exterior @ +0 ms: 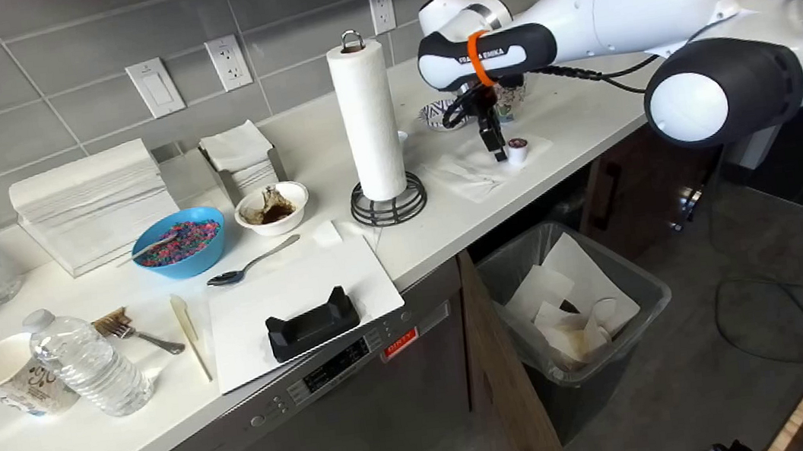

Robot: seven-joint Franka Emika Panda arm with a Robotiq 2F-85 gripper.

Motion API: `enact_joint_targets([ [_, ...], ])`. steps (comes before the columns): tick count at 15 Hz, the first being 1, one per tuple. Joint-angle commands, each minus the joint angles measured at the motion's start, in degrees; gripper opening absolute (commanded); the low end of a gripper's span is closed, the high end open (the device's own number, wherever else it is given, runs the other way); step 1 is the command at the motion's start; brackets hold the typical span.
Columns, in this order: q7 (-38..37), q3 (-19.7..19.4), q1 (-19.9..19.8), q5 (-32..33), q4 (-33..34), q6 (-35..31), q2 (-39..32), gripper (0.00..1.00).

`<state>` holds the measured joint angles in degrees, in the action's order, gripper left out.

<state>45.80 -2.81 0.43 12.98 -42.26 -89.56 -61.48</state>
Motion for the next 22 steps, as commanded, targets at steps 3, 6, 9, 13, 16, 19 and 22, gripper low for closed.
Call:
enact_joint_targets([
  [3, -1.6, -0.4, -0.3, -0.2, 0.3, 2.0, -0.3, 1.00],
  [6, -1.7, -0.5, -0.5, -0.2, -0.1, 1.9, 0.0, 0.97],
  [9, -2.0, -0.6, -0.7, -0.4, -0.9, 1.9, 0.2, 0.93],
  [13, -2.9, -0.7, -0.9, -0.4, -1.7, 2.0, 0.7, 0.91],
  [16, -3.4, -0.7, -1.2, -0.5, -1.9, 3.1, 0.8, 0.92],
  [19, -3.8, -0.6, -1.3, -0.5, -1.9, 4.6, 0.7, 0.94],
  [22, -3.9, -0.5, -1.5, -0.6, -1.6, 5.7, 0.5, 0.88],
])
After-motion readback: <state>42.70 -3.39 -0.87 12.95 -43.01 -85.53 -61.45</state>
